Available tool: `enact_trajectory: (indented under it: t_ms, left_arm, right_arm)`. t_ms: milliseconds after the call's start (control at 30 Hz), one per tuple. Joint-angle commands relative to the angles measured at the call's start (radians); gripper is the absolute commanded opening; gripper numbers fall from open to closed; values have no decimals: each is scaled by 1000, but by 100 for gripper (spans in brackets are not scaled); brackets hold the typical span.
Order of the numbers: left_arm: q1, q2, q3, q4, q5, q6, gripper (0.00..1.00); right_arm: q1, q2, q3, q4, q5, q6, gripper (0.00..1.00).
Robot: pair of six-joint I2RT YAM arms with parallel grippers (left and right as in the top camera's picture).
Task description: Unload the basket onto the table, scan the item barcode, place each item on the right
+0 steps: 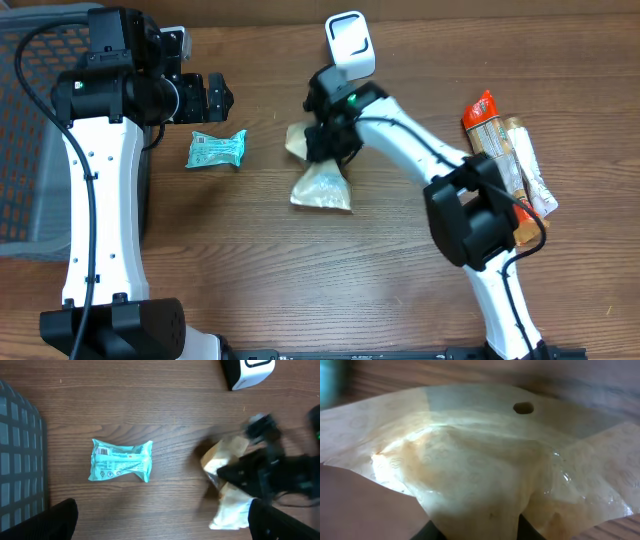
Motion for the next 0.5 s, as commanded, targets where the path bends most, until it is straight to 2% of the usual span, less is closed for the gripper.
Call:
enact_trajectory:
  t_ms: [0, 167, 267, 467]
  left_arm:
    - [-8, -1, 15, 4, -2, -6, 100]
    - [-8, -1, 15, 4, -2, -6, 100]
    - [-8, -1, 15, 4, -2, -6, 100]
    - [-7, -1, 15, 4, -2, -6, 100]
  right_arm:
    - [-98, -27, 136, -15, -464, -74, 17]
    - [-225, -38, 220, -13, -921, -97, 17]
    - [-294, -38, 221, 66, -1174, -84, 21]
    - [-367, -38, 221, 172, -1173, 74, 20]
